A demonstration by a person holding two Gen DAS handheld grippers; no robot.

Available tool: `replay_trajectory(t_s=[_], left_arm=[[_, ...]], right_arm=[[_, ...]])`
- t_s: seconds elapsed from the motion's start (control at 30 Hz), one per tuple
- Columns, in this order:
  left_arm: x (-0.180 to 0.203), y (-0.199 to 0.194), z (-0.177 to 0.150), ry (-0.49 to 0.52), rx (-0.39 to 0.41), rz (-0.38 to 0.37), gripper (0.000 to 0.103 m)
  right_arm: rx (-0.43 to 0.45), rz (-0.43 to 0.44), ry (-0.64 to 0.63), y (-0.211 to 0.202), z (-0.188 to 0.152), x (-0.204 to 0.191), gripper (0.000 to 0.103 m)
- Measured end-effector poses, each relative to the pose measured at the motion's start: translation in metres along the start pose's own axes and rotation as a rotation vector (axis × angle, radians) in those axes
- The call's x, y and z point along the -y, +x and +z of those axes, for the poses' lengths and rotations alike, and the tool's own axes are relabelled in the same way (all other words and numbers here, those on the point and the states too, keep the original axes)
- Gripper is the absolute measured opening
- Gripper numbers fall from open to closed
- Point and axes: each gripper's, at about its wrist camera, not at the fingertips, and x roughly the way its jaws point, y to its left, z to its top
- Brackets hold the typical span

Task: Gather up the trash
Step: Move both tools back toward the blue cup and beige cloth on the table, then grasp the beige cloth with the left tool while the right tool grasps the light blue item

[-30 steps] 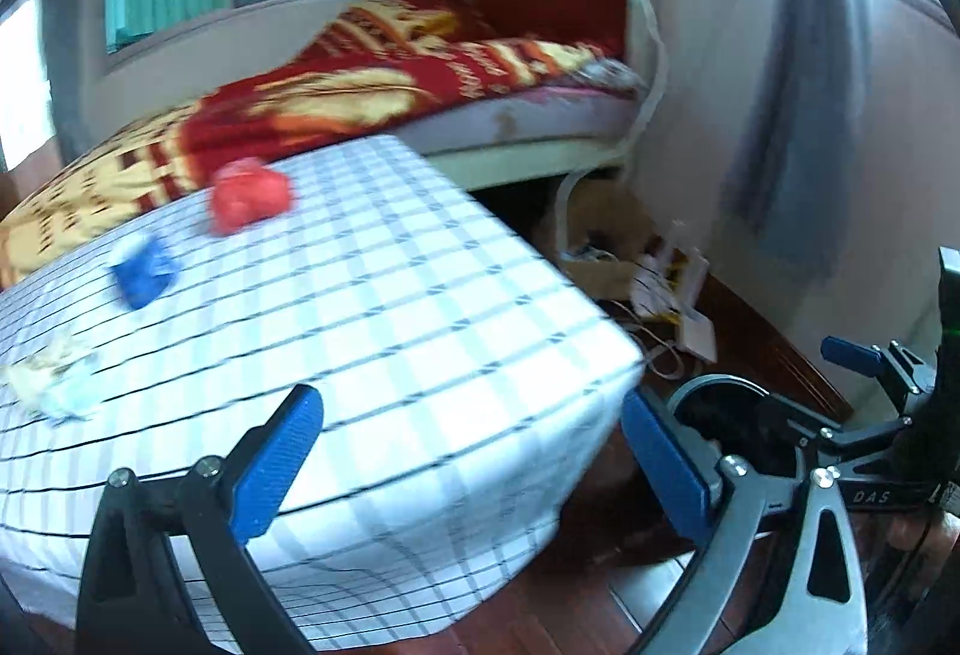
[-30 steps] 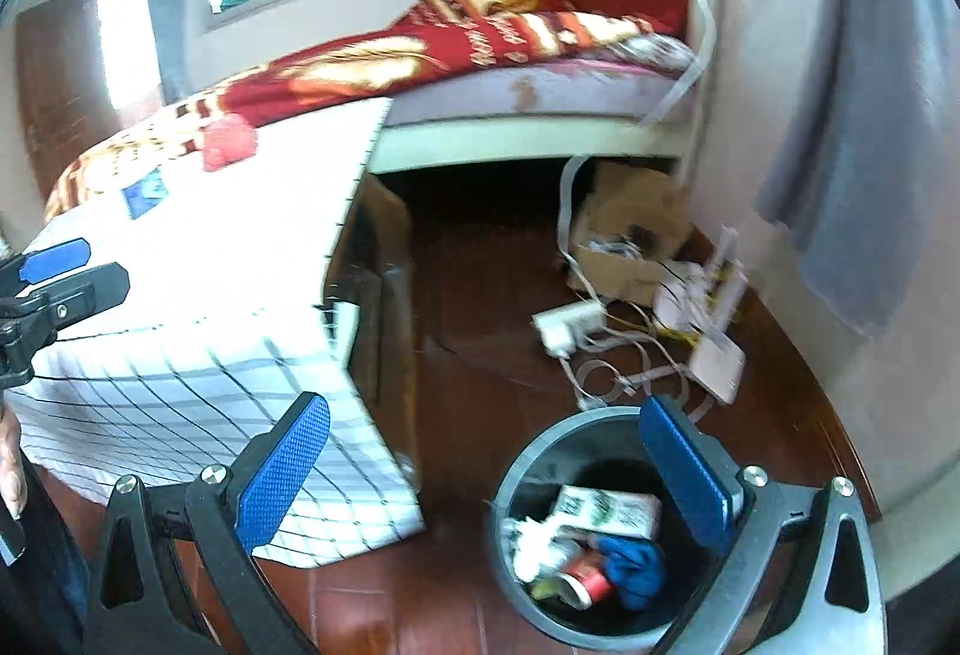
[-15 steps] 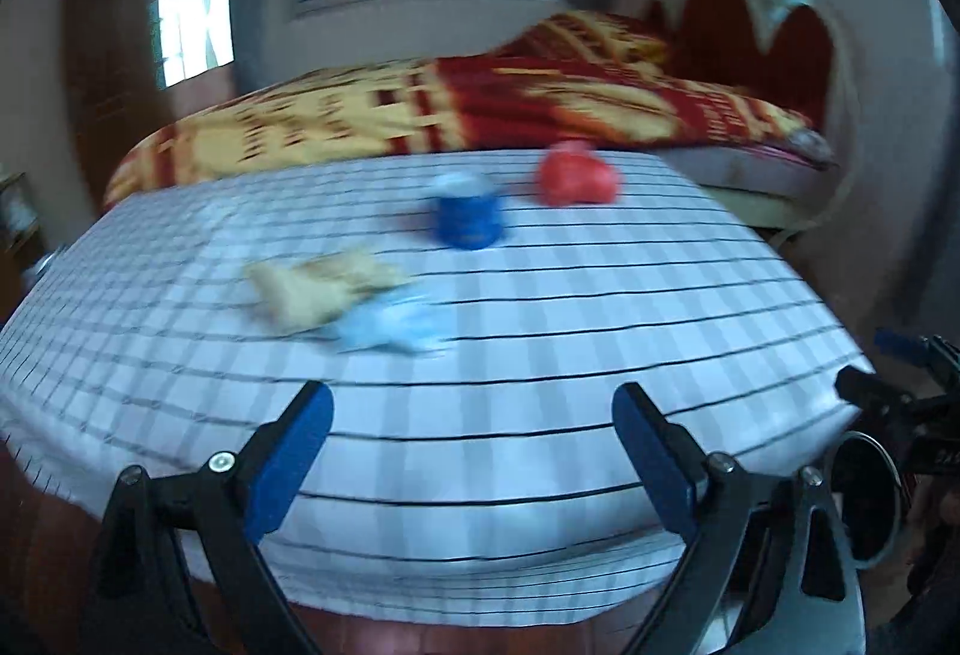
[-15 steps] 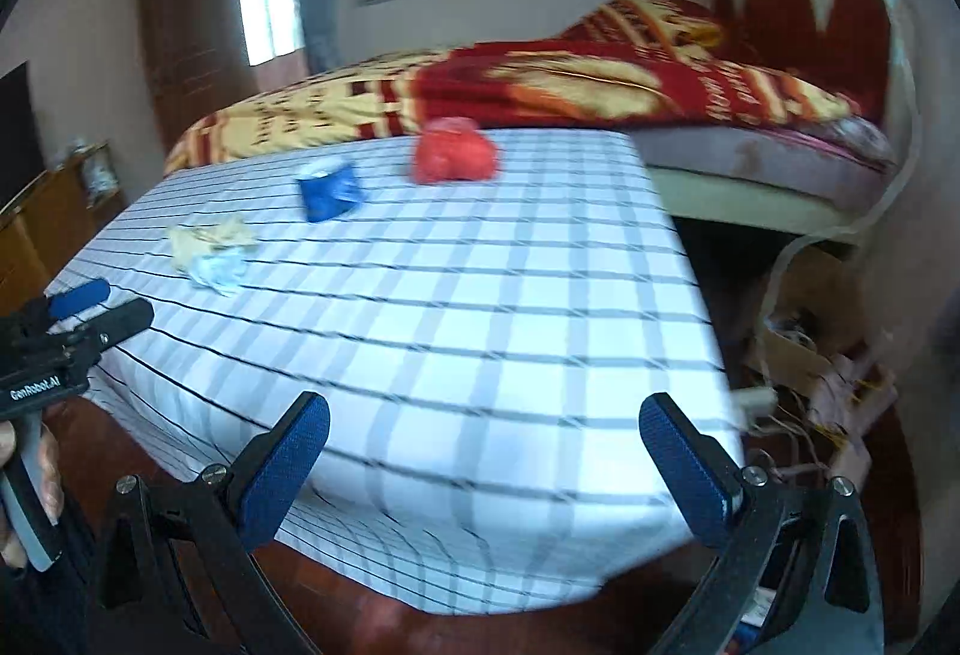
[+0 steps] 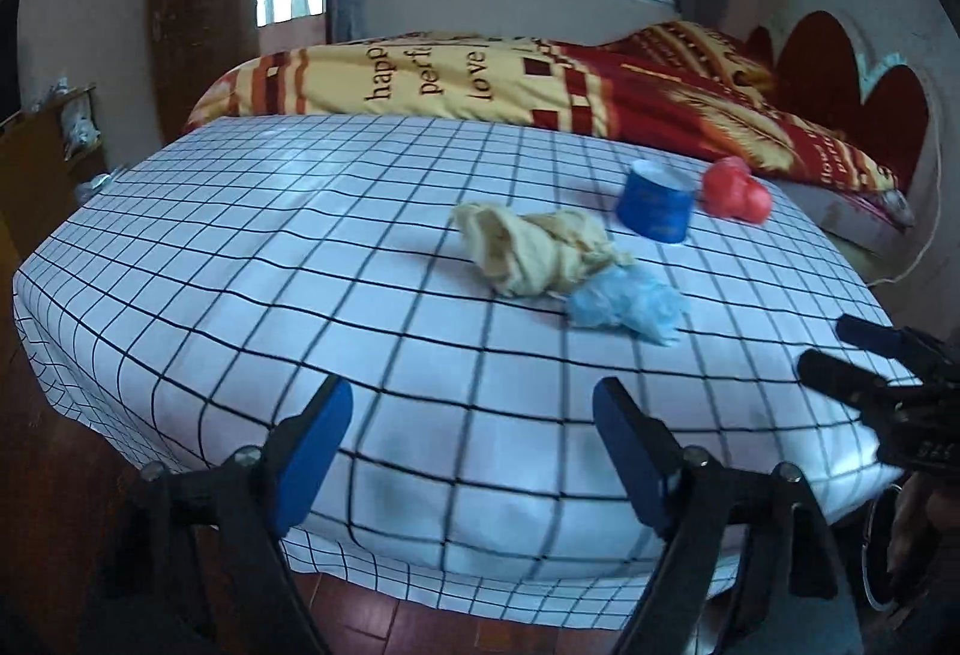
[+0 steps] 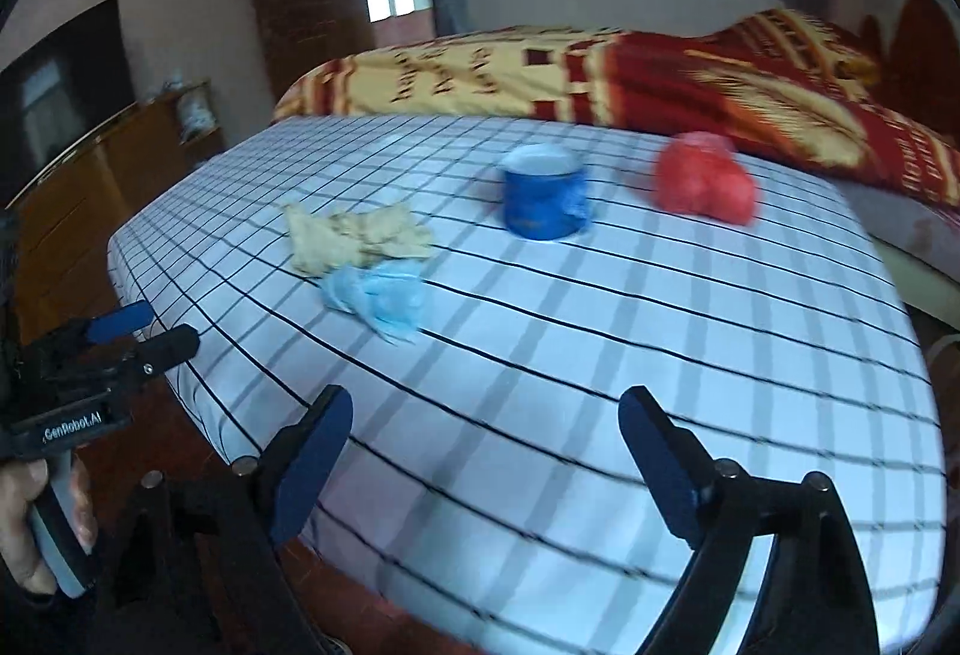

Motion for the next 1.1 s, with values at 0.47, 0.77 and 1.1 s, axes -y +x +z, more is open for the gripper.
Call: replay_trajectory(t_s=[0.47,0.77,1.1], left_arm=[[-0.017,0.033,0.016,-0.023,-0.033,-0.030,0.083],[0.002,0.055,0.031,0.018,-0.032,-0.074,0.083],[0.026,0.104,0.060,0.159,-0.089,-0.100,0.083]], right_arm=[[-0.147,0.094,-0.095,0.106,0.044,-0.047,0.024],[-0.081,-0.042,-0.020,0.075,0.038,0.003,0.011],[-0.077,-0.101,0.087,0.070,0.045,0.056,0.011]])
